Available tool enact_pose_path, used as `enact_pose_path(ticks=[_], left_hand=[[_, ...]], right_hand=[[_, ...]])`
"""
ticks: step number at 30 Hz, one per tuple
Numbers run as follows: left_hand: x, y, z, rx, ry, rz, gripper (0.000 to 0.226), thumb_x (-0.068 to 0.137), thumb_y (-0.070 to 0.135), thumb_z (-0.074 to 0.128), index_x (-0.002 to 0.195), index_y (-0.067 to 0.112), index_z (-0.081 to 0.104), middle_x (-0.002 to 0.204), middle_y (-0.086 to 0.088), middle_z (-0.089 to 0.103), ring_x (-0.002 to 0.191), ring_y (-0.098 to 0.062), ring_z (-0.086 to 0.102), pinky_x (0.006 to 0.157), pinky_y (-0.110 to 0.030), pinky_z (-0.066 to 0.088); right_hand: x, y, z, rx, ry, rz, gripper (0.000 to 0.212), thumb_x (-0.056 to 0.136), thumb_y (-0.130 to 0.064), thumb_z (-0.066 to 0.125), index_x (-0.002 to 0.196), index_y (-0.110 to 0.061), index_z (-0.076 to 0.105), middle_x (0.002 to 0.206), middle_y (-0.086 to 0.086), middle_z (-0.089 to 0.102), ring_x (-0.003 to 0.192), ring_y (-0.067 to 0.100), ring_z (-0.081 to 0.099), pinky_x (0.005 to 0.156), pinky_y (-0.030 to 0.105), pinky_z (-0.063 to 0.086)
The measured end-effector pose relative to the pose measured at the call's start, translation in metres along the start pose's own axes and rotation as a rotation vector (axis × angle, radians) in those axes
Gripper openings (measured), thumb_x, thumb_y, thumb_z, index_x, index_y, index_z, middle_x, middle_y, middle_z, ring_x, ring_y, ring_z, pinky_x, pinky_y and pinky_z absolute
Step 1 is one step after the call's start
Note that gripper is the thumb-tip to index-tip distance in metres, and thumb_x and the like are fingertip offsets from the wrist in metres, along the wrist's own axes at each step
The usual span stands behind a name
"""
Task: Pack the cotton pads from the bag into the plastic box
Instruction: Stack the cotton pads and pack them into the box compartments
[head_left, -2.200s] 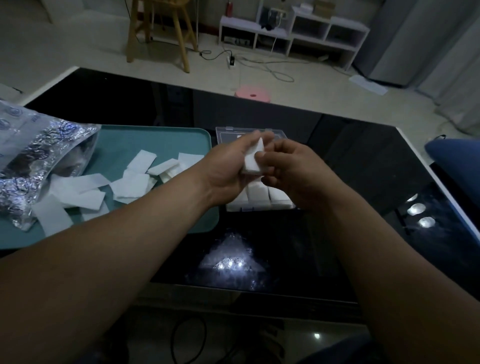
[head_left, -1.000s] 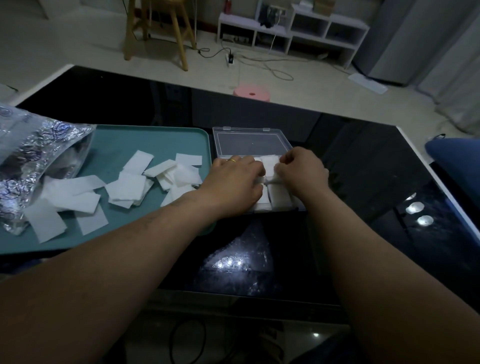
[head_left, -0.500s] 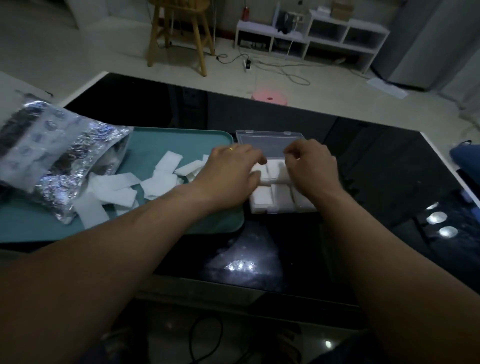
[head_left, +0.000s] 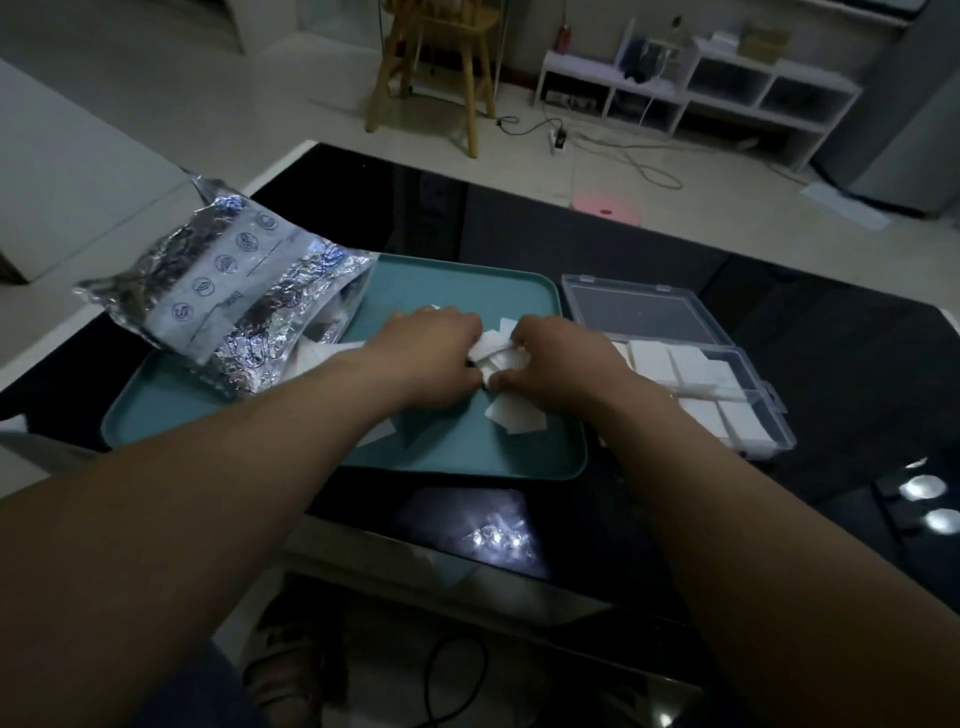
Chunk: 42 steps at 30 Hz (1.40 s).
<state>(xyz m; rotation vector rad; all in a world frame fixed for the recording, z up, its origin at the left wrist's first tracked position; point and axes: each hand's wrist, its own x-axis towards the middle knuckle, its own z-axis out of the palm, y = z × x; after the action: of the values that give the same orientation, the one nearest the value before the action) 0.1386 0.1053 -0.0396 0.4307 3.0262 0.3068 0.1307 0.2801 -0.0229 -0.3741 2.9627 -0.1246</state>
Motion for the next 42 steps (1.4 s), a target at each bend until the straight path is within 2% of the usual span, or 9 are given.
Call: enact_pose_path(ticks=[4, 8, 13, 18, 21, 27, 31, 36, 42], left_hand=[[0.012, 0.005, 0.008, 0.024, 0.065, 0.007, 0.026, 0.099, 0.04, 0.052, 0.118, 0.027, 0.064, 0.117, -0.005, 0.062, 0.11, -0.031, 0.058, 0.084, -0.043, 0.038], [0.014, 0.002, 0.005, 0.0, 0.212, -0.031, 0.023, 0.101, 0.028, 0.049, 0.106, 0.02, 0.069, 0.107, -0.01, 0.063, 0.104, -0.034, 0.057, 0.076, -0.039, 0.033], [0.009, 0.002, -0.028, -0.607, 0.336, -0.239, 0.02, 0.093, 0.016, 0.052, 0.1, 0.017, 0.071, 0.091, -0.003, 0.069, 0.082, -0.024, 0.063, 0.068, -0.035, 0.048], [0.003, 0.007, -0.03, -0.965, 0.264, -0.395, 0.01, 0.09, 0.014, 0.058, 0.094, 0.009, 0.066, 0.088, -0.012, 0.071, 0.079, -0.029, 0.069, 0.068, -0.043, 0.056], [0.005, 0.008, -0.022, -1.069, 0.21, -0.435, 0.006, 0.092, 0.011, 0.058, 0.092, 0.009, 0.063, 0.088, -0.016, 0.07, 0.072, -0.029, 0.071, 0.067, -0.04, 0.056], [0.007, 0.01, -0.025, -1.181, 0.205, -0.471, 0.007, 0.095, 0.01, 0.055, 0.093, 0.012, 0.061, 0.08, -0.008, 0.064, 0.05, -0.012, 0.065, 0.055, -0.026, 0.051], [0.004, 0.013, -0.031, -1.309, 0.188, -0.506, 0.009, 0.094, 0.007, 0.052, 0.092, 0.013, 0.058, 0.082, -0.011, 0.066, 0.062, -0.022, 0.069, 0.055, -0.025, 0.048], [0.0, 0.014, -0.036, -1.45, 0.149, -0.483, 0.011, 0.093, 0.01, 0.054, 0.098, 0.012, 0.064, 0.079, -0.006, 0.064, 0.073, -0.021, 0.065, 0.065, -0.028, 0.05], [-0.002, 0.017, -0.031, -1.424, 0.075, -0.414, 0.012, 0.09, 0.009, 0.06, 0.082, 0.018, 0.061, 0.084, -0.006, 0.064, 0.083, -0.022, 0.062, 0.075, -0.035, 0.052]], right_hand=[[0.001, 0.001, 0.003, 0.014, 0.032, 0.023, 0.02, 0.092, -0.035, 0.065, 0.102, -0.017, 0.067, 0.104, 0.007, 0.068, 0.087, 0.027, 0.061, 0.07, 0.033, 0.042], [-0.002, -0.001, 0.007, 0.025, 0.098, 0.006, 0.022, 0.093, -0.037, 0.06, 0.098, -0.016, 0.066, 0.102, 0.009, 0.069, 0.085, 0.03, 0.063, 0.068, 0.035, 0.045], [-0.009, -0.002, 0.01, 0.025, 0.104, -0.017, 0.049, 0.091, -0.054, 0.065, 0.129, -0.024, 0.056, 0.117, 0.005, 0.066, 0.099, 0.029, 0.065, 0.081, 0.04, 0.055], [-0.008, -0.001, 0.006, 0.051, 0.188, 0.017, 0.019, 0.097, -0.028, 0.054, 0.111, -0.016, 0.057, 0.101, 0.01, 0.069, 0.082, 0.032, 0.06, 0.068, 0.036, 0.045], [-0.007, 0.002, 0.002, 0.1, 0.216, 0.063, 0.015, 0.099, -0.028, 0.052, 0.099, -0.014, 0.058, 0.091, 0.006, 0.066, 0.076, 0.027, 0.056, 0.064, 0.034, 0.04], [-0.005, 0.008, -0.008, 0.605, 0.297, 0.172, 0.02, 0.095, -0.021, 0.059, 0.112, -0.022, 0.069, 0.102, 0.0, 0.068, 0.086, 0.021, 0.065, 0.07, 0.036, 0.056], [-0.005, 0.01, -0.009, 1.072, 0.147, 0.297, 0.013, 0.097, -0.015, 0.064, 0.11, -0.013, 0.067, 0.112, 0.014, 0.068, 0.086, 0.027, 0.07, 0.069, 0.041, 0.066], [-0.007, 0.013, -0.015, 1.197, 0.146, 0.267, 0.012, 0.096, -0.024, 0.072, 0.092, -0.013, 0.074, 0.09, 0.006, 0.07, 0.085, 0.02, 0.061, 0.078, 0.038, 0.051], [-0.01, 0.006, -0.018, 1.355, 0.076, 0.186, 0.013, 0.101, -0.013, 0.064, 0.09, -0.009, 0.067, 0.071, 0.006, 0.072, 0.066, 0.019, 0.069, 0.06, 0.029, 0.051]])
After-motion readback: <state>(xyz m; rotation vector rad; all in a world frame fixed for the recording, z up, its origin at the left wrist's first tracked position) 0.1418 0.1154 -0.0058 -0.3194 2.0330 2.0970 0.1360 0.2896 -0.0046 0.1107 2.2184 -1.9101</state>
